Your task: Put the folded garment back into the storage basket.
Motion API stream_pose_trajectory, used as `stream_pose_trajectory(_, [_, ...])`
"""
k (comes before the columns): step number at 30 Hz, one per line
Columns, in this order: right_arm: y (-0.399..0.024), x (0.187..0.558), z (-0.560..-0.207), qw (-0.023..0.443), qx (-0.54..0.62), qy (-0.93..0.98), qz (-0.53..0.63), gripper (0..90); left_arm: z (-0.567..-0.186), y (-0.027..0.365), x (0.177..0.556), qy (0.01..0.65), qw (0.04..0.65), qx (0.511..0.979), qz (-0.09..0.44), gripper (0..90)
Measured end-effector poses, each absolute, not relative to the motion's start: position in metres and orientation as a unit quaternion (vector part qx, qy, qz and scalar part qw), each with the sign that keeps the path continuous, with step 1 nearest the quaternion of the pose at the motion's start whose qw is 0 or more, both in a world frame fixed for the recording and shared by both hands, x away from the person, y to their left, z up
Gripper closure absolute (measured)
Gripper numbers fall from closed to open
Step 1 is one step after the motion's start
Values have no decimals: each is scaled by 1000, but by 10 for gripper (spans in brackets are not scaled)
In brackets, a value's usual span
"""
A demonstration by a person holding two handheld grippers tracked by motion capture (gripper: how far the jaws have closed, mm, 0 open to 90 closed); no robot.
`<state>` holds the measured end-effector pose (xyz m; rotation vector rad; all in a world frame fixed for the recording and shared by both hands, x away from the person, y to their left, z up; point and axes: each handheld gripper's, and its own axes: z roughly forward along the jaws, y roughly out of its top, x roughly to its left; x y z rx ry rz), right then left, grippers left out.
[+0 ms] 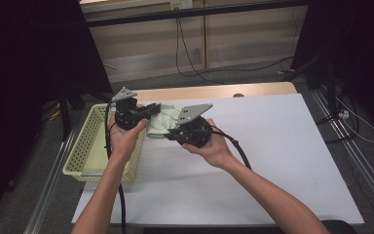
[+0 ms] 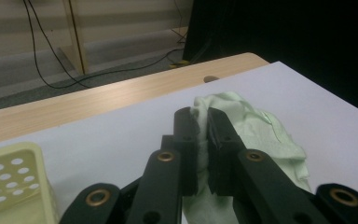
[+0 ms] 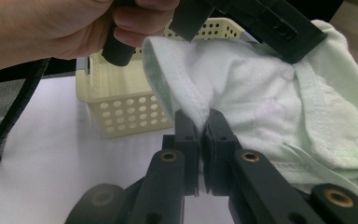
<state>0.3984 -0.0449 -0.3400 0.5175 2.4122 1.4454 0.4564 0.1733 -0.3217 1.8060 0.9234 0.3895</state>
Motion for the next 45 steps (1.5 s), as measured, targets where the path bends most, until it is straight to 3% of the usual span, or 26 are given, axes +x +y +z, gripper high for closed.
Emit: stream_pose_trajectory(45, [17,417,-342,122,156,841,504,861,-324,236,458,417,505,732,185,840])
